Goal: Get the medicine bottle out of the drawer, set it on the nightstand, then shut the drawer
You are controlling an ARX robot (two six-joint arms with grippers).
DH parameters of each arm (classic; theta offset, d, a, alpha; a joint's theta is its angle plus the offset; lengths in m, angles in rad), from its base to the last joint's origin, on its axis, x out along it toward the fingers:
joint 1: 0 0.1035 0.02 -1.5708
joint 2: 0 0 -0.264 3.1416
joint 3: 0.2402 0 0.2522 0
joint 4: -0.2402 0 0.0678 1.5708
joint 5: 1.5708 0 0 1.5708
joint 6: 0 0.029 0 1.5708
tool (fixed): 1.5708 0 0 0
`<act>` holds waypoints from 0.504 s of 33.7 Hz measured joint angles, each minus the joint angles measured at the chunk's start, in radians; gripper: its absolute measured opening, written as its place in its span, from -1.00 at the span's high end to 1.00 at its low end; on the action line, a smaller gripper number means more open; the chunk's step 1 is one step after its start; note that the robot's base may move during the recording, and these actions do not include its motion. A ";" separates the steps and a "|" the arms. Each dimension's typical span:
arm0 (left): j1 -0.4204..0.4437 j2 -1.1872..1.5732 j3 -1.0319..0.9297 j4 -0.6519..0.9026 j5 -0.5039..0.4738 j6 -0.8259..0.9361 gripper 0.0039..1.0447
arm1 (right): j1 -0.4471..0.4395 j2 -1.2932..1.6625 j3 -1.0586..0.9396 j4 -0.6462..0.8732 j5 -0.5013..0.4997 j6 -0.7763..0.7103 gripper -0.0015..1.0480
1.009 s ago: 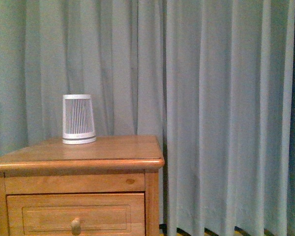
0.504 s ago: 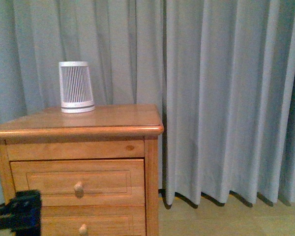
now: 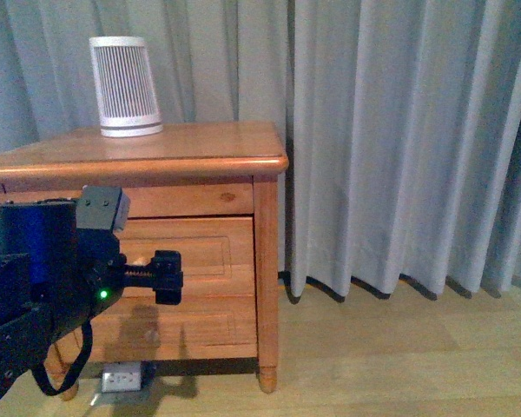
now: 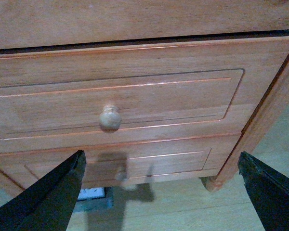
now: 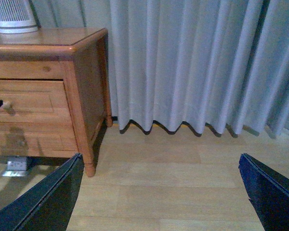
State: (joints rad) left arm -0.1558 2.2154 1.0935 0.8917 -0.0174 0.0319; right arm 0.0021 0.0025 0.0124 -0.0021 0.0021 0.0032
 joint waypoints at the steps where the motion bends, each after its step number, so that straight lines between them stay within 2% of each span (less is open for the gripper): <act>1: 0.006 0.031 0.028 0.008 0.019 0.002 -0.88 | 0.000 0.000 0.000 0.000 0.000 0.000 -0.87; 7: 0.029 0.154 0.158 0.019 0.074 0.036 -0.88 | 0.000 0.000 0.000 0.000 0.000 0.000 -0.87; 17: 0.074 0.312 0.365 -0.055 0.062 0.035 -0.88 | 0.000 0.000 0.000 0.000 0.000 0.000 -0.87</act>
State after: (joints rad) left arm -0.0814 2.5275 1.4590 0.8364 0.0448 0.0669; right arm 0.0021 0.0029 0.0124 -0.0021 0.0021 0.0032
